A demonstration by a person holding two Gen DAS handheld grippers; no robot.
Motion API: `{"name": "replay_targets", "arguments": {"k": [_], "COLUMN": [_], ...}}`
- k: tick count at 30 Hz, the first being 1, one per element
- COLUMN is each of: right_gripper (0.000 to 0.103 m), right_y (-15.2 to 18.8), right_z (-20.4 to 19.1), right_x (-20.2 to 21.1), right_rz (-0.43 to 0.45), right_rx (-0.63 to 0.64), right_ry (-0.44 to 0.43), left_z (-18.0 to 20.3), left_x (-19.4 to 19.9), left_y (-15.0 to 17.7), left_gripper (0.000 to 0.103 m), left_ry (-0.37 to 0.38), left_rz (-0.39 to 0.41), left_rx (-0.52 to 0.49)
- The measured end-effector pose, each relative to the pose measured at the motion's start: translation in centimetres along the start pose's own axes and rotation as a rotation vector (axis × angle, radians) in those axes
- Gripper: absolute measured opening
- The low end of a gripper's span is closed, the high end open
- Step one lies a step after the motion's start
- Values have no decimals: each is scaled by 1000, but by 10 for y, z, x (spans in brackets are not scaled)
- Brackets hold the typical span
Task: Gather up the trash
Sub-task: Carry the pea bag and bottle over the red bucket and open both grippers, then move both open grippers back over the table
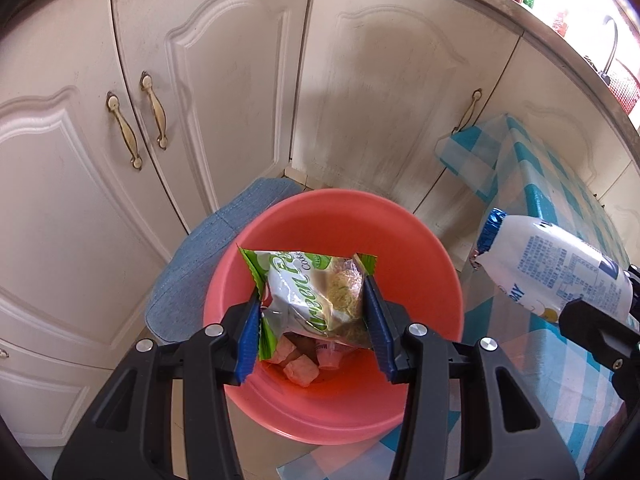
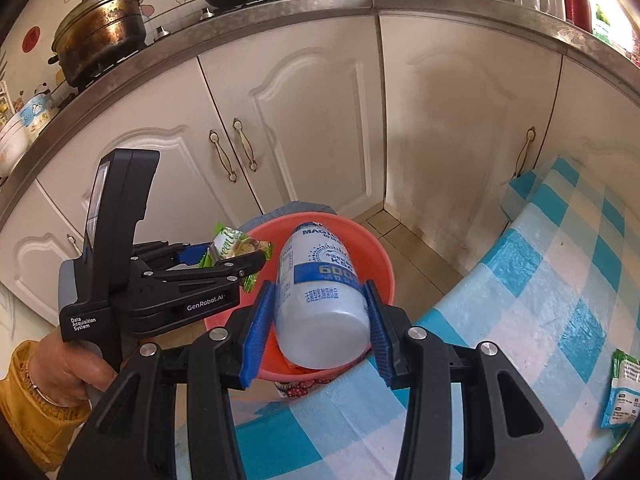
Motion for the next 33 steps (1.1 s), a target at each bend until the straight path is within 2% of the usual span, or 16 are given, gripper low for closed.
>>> {"name": "replay_targets", "arguments": {"k": [14,25,26,27,29,33], "right_gripper": [46,46,49,64,83,88], "right_y": [-8,-8,-8,-8,-7,-5], "right_z": [-8,-9,-9,-8,-4,11], "right_x": [-28,-45,-46,-45,-40,-24], "right_rz": [-44,-64,-65,-60,-38,11], "right_rx": [15,28,23,16,-12,-72], "right_ry": [-1,42,45,56,71,97], "left_z": [-13,-13,-13,-13,-11,-8], "left_x": [-18,-35,-38,-41,-47,-47], "left_y": [5,10,10,11,14,22], "left_gripper": [48,49,56,75,88,88], "left_ry": [6,7,3,-13,-34,-41], "left_rz": [-37,-66,-63,-61,-68,-56], "left_rx": [23,24,27,22,-4,-22]}}
Point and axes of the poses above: each gripper's, at about its wrist camera, not at the fingertips, and x roughly against the way its jaws point, z to its right, y to its underside, the point moved 4 cm from there along -x, roughly the way its jaws point, and after that the axes turned 13 degrees about -z, right-handed, at the moved point
